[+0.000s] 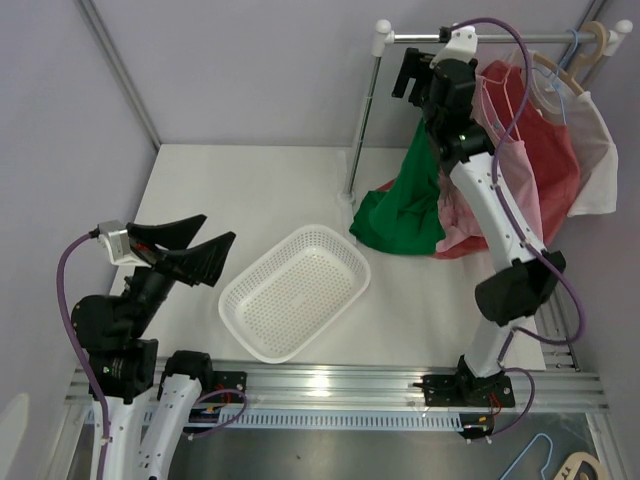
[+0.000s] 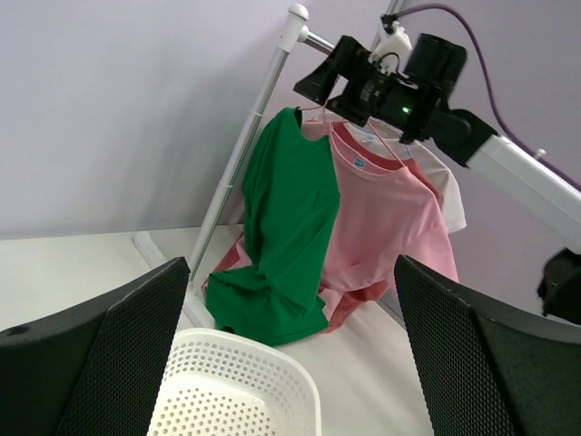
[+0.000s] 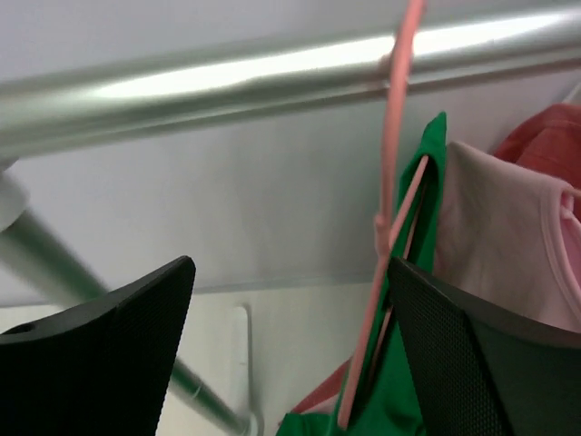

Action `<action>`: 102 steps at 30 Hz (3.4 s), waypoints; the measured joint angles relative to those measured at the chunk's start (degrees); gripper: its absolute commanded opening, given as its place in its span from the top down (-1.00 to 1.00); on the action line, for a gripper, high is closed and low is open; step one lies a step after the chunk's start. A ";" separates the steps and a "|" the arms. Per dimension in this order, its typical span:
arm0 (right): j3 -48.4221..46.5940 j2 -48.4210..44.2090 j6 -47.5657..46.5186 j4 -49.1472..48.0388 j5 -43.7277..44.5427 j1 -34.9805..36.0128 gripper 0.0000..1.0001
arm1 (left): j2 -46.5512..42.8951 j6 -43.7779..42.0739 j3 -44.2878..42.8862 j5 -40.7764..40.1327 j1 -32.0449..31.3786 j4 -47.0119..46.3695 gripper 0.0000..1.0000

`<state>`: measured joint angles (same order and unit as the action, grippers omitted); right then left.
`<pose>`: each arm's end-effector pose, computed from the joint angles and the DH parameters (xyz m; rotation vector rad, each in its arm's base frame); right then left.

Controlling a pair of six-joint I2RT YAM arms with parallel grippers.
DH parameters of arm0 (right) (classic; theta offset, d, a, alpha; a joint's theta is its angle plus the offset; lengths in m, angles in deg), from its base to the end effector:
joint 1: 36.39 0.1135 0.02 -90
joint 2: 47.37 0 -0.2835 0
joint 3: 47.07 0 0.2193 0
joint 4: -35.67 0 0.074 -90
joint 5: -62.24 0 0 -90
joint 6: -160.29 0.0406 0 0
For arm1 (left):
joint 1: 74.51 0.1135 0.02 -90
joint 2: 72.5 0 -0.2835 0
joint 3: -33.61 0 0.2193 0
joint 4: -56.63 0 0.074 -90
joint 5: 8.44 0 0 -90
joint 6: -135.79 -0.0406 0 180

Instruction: Remove the t-shirt from the hanger

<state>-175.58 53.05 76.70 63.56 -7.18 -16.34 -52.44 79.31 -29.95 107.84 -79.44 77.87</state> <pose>0.3588 0.1158 0.4960 0.0959 1.5652 0.0817 0.0133 -0.0192 0.4035 0.1080 1.2647 -0.8524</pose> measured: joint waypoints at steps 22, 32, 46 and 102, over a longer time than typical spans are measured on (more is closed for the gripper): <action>-14.03 13.99 -2.32 8.92 15.54 -0.39 0.62 | 0.46 -2.51 0.87 -1.11 0.00 1.49 -0.99; -13.81 12.11 -6.88 5.64 19.28 0.44 -0.55 | 0.20 -2.54 1.09 -1.11 0.00 1.64 -0.99; -18.43 11.67 -8.94 5.60 21.05 -0.44 -0.02 | 0.13 -2.58 1.09 -1.05 0.00 1.73 -0.99; 5.11 -21.31 7.78 27.19 6.10 2.32 1.00 | 47.36 -30.84 -23.23 3.50 -51.47 -0.52 -0.99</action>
<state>-170.47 31.74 84.48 90.75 -1.08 -14.02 -5.08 48.47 -53.19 111.34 -130.91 77.35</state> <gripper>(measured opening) 0.045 0.994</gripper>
